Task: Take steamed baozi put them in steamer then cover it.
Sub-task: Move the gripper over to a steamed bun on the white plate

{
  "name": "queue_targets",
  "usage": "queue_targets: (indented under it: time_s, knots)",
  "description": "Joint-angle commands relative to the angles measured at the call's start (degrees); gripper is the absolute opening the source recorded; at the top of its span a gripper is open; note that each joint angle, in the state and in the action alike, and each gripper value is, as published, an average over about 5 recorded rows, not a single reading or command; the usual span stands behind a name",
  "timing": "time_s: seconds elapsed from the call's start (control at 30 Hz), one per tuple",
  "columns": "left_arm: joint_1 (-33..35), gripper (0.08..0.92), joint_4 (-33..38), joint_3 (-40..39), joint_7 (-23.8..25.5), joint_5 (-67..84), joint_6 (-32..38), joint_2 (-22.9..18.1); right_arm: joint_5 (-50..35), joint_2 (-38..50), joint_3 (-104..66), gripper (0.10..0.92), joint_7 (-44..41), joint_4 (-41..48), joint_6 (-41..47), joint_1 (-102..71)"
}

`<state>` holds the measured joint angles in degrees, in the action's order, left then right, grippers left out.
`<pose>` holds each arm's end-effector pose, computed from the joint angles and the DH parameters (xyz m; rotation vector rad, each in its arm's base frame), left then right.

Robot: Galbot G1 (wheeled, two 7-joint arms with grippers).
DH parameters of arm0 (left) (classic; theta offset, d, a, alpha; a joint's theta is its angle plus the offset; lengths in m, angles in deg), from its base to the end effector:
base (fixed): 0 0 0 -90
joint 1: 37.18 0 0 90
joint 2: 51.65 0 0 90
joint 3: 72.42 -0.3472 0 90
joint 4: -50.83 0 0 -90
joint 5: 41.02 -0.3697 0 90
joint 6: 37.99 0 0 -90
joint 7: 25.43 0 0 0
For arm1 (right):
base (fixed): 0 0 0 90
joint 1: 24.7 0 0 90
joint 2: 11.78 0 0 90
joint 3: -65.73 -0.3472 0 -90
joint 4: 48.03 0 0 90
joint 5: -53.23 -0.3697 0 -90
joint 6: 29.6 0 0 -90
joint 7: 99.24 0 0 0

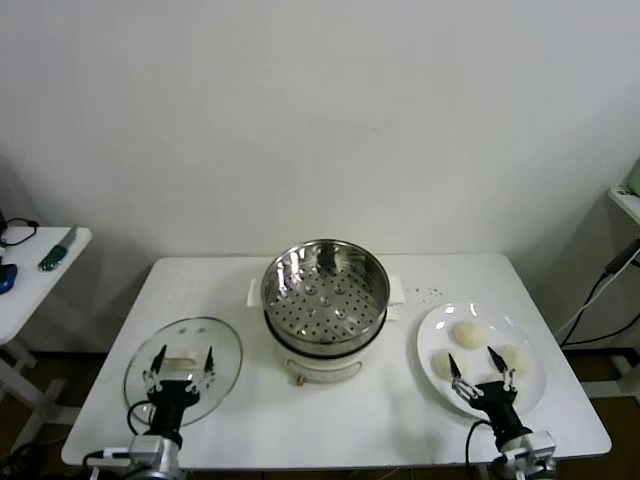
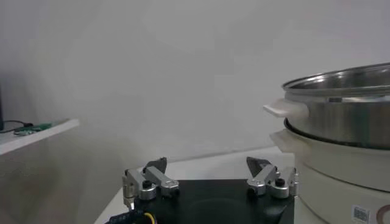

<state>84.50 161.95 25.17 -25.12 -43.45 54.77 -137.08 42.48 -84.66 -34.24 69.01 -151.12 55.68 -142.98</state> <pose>0.1808 0.0625 -0.3580 0.1052 -2.9956 -0.2618 0.2017 -0.1371 -0.3736 0.1979 -2.9654 0.2102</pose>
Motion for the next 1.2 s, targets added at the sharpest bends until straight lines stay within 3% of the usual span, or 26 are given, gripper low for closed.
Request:
queue_targets:
  time_s: [0.03, 0.4, 0.57, 0.87, 1.2]
  knots:
    - [0.0, 0.823, 0.1, -0.1, -0.3, 0.1, 0.0, 0.1, 0.5, 7.8, -1.3, 0.823, -5.8, 0.2, 6.6, 3.3]
    - [1.0, 0.823, 1.7, -1.1, -0.3, -1.2, 0.9, 1.4, 4.5, 39.8, 4.6, 0.823, -34.9, 11.1, 16.1, 18.7]
    - [1.5, 0.823, 1.9, -1.4, -0.3, -1.0, 1.1, 1.4, 8.6, 48.3, 17.8, 0.823, -46.5, 19.0, 12.2, 31.5]
    - [1.2, 0.823, 1.6, -1.4, -1.6, -0.5, 1.0, 1.4, 17.0, 51.0, 49.0, 0.823, -53.2, 29.4, 6.9, 62.1]
    - [1.1, 0.823, 1.4, -1.2, -2.4, -0.3, 0.0, 1.4, 18.7, 40.8, 78.7, 0.823, -55.0, 41.5, 5.9, 88.2]
